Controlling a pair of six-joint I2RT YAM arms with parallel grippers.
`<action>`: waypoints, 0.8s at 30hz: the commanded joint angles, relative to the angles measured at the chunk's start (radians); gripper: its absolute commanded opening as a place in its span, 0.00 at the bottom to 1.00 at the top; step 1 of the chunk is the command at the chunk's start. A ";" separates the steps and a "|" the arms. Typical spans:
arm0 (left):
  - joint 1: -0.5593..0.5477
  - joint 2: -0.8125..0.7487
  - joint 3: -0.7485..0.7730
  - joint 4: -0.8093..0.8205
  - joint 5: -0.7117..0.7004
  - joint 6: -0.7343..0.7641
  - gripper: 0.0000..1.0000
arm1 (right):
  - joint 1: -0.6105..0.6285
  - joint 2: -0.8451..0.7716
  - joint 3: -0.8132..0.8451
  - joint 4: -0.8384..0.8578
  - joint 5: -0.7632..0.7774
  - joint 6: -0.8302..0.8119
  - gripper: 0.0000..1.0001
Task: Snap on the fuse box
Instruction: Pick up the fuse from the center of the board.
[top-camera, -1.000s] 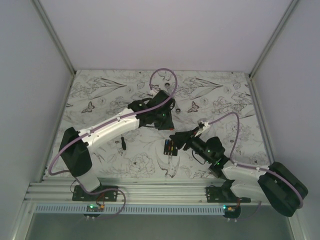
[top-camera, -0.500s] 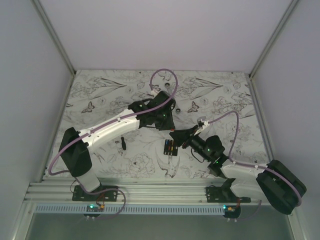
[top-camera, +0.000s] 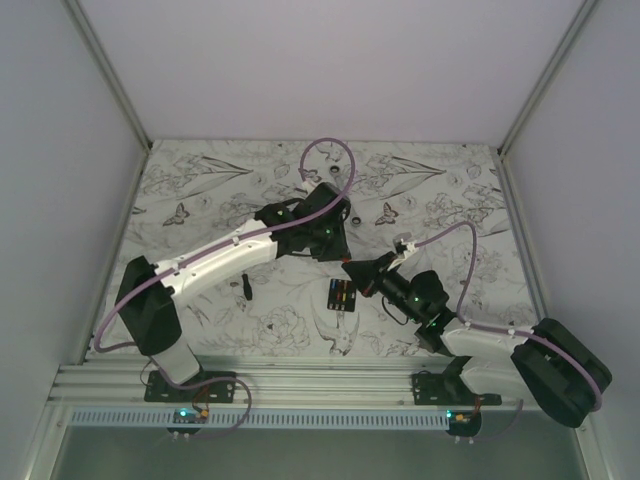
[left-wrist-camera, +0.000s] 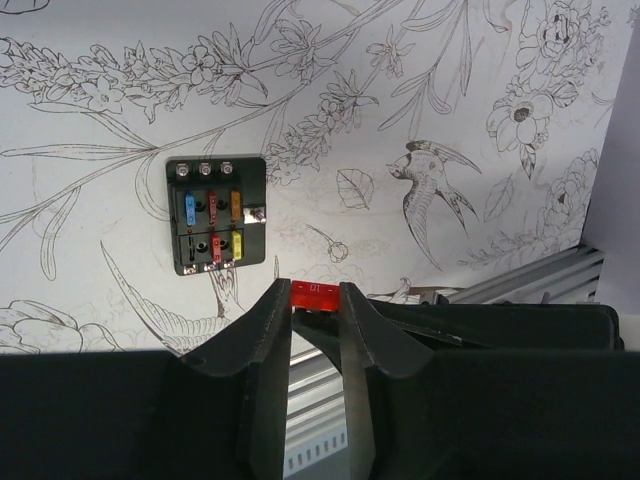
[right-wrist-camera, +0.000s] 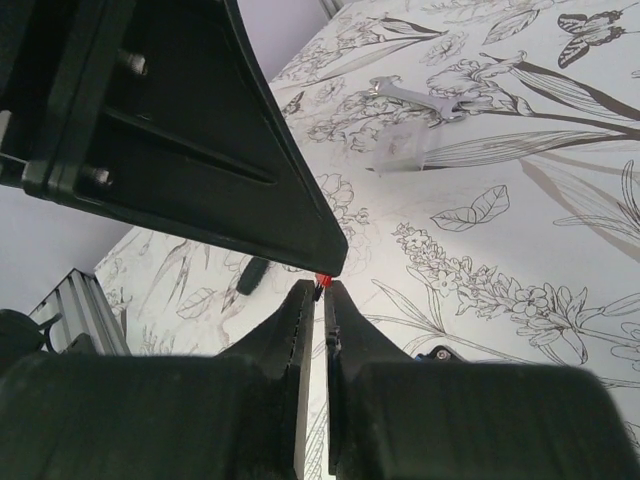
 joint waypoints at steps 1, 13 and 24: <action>-0.008 -0.027 -0.018 0.008 0.019 -0.004 0.23 | 0.007 -0.004 0.030 0.042 0.000 -0.025 0.06; -0.002 -0.111 -0.042 0.017 0.005 0.128 0.39 | 0.002 -0.065 0.037 -0.043 -0.022 -0.091 0.00; 0.023 -0.245 -0.057 0.042 0.155 0.512 0.55 | -0.035 -0.116 0.091 -0.178 -0.256 -0.194 0.00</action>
